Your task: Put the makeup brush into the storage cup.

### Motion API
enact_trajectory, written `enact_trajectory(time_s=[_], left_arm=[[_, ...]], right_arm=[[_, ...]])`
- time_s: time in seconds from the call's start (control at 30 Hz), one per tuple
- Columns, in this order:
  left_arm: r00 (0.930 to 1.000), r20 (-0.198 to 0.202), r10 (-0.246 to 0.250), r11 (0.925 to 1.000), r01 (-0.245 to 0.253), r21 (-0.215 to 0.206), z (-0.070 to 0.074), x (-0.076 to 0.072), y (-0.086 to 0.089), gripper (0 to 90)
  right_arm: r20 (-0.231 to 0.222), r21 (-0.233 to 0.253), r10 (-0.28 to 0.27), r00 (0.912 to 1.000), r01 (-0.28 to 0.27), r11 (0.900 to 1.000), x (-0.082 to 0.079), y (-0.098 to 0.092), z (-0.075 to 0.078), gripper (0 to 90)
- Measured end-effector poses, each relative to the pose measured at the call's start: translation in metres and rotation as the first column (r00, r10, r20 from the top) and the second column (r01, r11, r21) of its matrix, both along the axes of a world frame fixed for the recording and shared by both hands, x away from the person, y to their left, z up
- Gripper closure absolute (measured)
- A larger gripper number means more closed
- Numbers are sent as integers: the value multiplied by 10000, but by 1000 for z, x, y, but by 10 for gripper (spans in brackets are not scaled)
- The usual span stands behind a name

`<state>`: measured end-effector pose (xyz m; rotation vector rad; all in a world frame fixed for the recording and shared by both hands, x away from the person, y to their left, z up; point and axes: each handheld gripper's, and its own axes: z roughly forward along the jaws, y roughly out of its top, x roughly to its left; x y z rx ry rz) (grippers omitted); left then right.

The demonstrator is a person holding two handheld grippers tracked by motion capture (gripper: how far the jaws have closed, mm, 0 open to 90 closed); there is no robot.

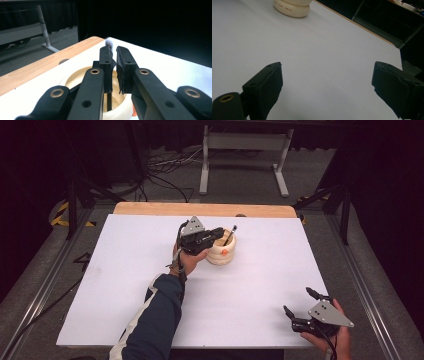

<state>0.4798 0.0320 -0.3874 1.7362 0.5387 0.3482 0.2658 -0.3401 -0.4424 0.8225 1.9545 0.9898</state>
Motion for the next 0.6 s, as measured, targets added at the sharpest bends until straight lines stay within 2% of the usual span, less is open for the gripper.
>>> enact_trajectory(time_s=[0.2, 0.27, 0.3, 0.4, 0.53, 0.6], left_arm=[[9999, 125, 3, 10000, -3, 22, 6, -4, 4, 822], [9998, 189, 36, 9998, -40, 217, 9, -6, 4, 814], [9993, 356, 90, 9986, -108, 526, 11, -7, 4, 805], [9981, 613, 81, 9967, -130, 799, 14, -10, 1, 790], [9973, 730, -54, 9973, 0, 740, 17, -12, 1, 739], [9965, 841, 16, 9953, -97, 958, 19, -14, 0, 711]], right_arm=[[32, -31, 48, 10000, -48, 10000, -1, 1, 1, 110], [32, -32, 44, 10000, -44, 10000, -1, 1, 1, 110], [43, -53, 31, 10000, -31, 10000, -1, 1, 1, 110], [76, -54, -16, 10000, 16, 10000, -1, 0, 1, 110], [25, -3, -20, 10000, 20, 10000, 0, 0, 0, 110], [-11, 87, 46, 10000, -46, 10000, 0, 0, 1, 111]])
